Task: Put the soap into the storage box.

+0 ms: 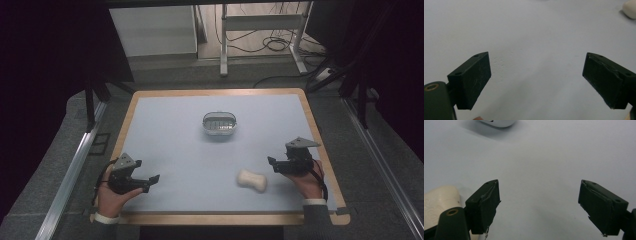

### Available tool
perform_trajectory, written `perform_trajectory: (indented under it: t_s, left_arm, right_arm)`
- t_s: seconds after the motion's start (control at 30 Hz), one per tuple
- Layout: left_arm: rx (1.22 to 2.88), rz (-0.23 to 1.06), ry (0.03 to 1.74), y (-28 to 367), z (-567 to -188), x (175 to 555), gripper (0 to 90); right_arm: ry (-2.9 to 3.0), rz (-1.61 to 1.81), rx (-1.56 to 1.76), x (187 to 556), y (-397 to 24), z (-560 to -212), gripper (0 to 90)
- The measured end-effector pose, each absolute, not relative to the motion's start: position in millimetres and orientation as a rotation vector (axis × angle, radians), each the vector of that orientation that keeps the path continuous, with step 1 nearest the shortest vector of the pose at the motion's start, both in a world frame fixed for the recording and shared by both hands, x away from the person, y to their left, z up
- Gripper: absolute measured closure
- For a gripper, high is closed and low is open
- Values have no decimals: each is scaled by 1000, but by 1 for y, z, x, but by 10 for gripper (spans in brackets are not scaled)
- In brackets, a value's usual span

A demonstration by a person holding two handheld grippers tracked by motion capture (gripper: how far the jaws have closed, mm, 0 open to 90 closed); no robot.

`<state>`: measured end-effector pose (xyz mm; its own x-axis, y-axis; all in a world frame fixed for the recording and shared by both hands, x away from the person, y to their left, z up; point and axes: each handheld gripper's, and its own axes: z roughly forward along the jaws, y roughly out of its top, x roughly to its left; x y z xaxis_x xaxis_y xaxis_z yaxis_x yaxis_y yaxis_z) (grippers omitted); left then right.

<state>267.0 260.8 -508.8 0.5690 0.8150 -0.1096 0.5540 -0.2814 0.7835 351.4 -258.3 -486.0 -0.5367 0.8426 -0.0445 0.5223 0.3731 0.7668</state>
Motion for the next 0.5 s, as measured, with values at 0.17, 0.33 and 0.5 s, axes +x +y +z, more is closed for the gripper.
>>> perform_trajectory:
  t_s: [0.17,0.33,0.5]
  left_arm:
    - [1978,395,1091,260,-509,267,87]
    - [1981,388,1088,261,-510,268,87]
    - [1973,388,1089,261,-509,268,86]
  right_arm:
    - [2231,991,1173,348,-255,-481,171]
    - [2283,962,1139,346,-252,-472,172]
    - [2333,940,1111,349,-250,-467,175]
